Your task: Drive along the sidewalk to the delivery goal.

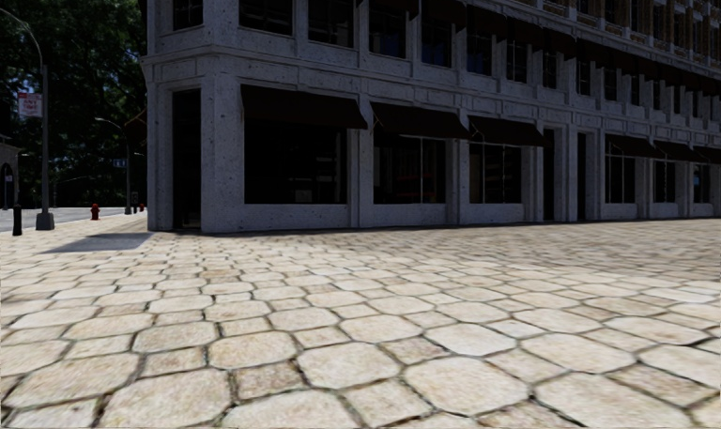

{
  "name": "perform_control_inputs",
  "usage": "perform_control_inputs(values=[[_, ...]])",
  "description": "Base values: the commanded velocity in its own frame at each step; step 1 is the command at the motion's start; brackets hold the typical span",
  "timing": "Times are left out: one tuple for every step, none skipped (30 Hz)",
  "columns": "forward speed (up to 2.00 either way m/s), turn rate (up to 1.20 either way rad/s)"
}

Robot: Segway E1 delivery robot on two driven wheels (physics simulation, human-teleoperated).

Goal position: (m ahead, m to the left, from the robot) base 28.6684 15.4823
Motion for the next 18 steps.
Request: perform_control_inputs(values=[[2.0, 0.0], [2.0, 0.0], [2.0, 0.0], [2.0, 0.18], [2.0, 0.5], [2.0, 0.76], [2.0, 0.96], [2.0, 1.2], [2.0, 1.2], [2.0, 1.2], [2.0, 1.2], [2.0, 1.2], [2.0, 1.2], [2.0, 1.2], [2.0, 1.2], [2.0, 1.2], [2.0, 1.2], [2.0, 1.2]])
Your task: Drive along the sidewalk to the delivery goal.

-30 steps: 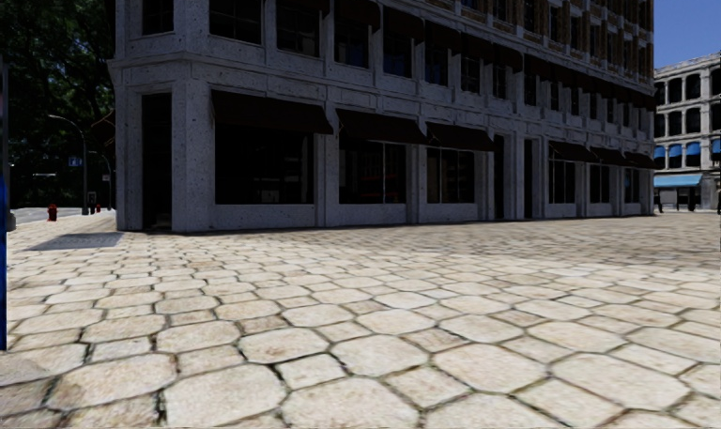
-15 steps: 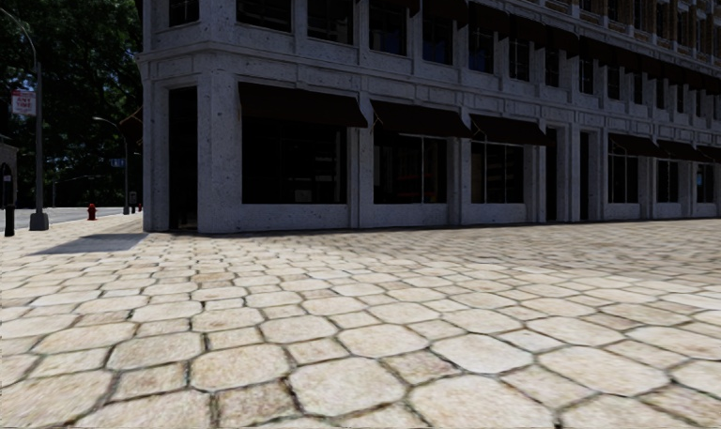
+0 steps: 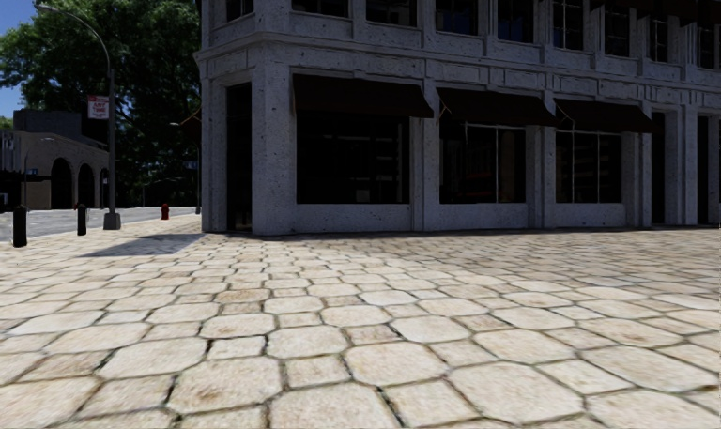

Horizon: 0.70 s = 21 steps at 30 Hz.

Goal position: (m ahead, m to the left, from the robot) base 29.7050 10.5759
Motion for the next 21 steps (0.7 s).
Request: perform_control_inputs(values=[[2.0, 1.2], [2.0, 1.2], [2.0, 1.2], [2.0, 1.18], [2.0, 0.7], [2.0, 0.6], [2.0, 0.52], [2.0, 0.41], [2.0, 0.41], [2.0, 0.32], [2.0, 0.28], [2.0, 0.21], [2.0, 0.11], [2.0, 0.01], [2.0, 0.0], [2.0, 0.0], [2.0, 0.0], [2.0, 0.0], [2.0, 0.0], [2.0, 0.0], [2.0, 0.0]])
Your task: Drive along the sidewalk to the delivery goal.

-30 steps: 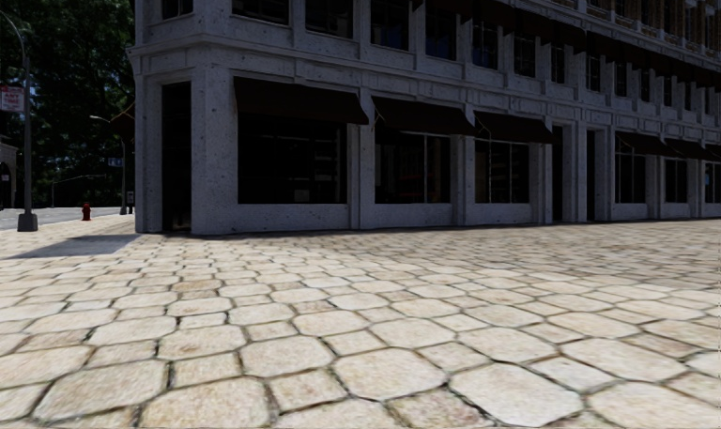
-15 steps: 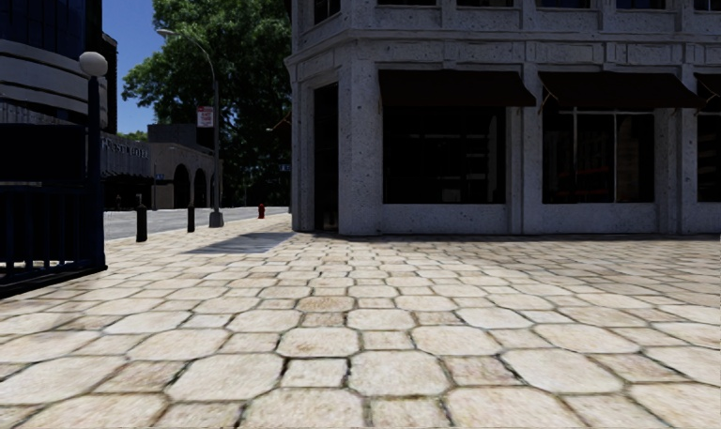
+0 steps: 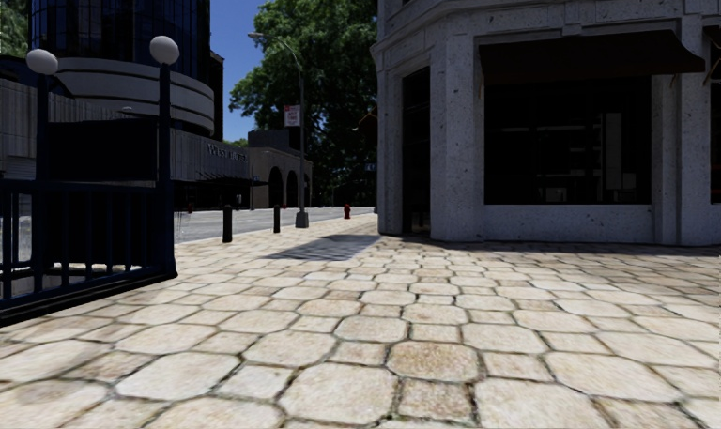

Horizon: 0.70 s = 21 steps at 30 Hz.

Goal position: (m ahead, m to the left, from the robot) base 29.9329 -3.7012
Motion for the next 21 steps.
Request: perform_control_inputs(values=[[2.0, 0.0], [2.0, 0.0], [2.0, 0.0], [2.0, 0.0], [2.0, 0.0], [2.0, 0.0], [2.0, 0.0], [2.0, 0.47], [2.0, 0.68], [2.0, 1.2], [2.0, 1.2], [2.0, 1.2], [2.0, 1.2], [2.0, 1.2], [2.0, 0.78], [2.0, 0.35], [2.0, 0.24], [2.0, 0.14], [2.0, 0.06], [2.0, 0.04], [2.0, 0.04]])
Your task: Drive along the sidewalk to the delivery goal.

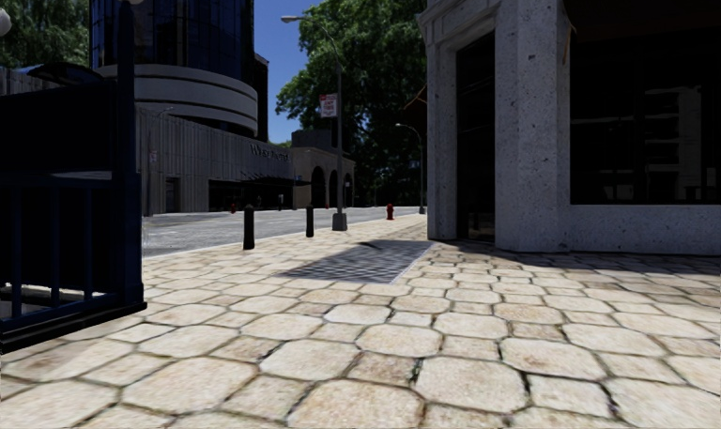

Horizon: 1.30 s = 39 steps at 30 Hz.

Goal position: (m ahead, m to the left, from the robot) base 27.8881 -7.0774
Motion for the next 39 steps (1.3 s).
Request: perform_control_inputs(values=[[2.0, 0.03], [2.0, 0.0], [2.0, 0.0], [2.0, 0.0], [2.0, 0.0], [2.0, 0.0], [2.0, 0.0], [2.0, 0.0], [2.0, 0.0], [2.0, 0.0], [2.0, 0.0], [2.0, 0.0], [2.0, 0.0], [2.0, 0.0], [2.0, 0.0], [2.0, 0.0], [2.0, 0.0], [2.0, 0.0], [2.0, 0.0], [2.0, 0.0], [2.0, 0.0], [2.0, 0.0], [2.0, 0.0], [2.0, 0.0], [2.0, 0.0], [2.0, 0.0], [2.0, 0.0], [2.0, 0.0], [2.0, 0.0], [2.0, 0.0], [2.0, 0.0], [2.0, 0.0], [2.0, 0.0], [2.0, 0.0], [2.0, 0.0], [2.0, 0.0], [2.0, 0.0], [2.0, 0.0], [2.0, 0.0]])
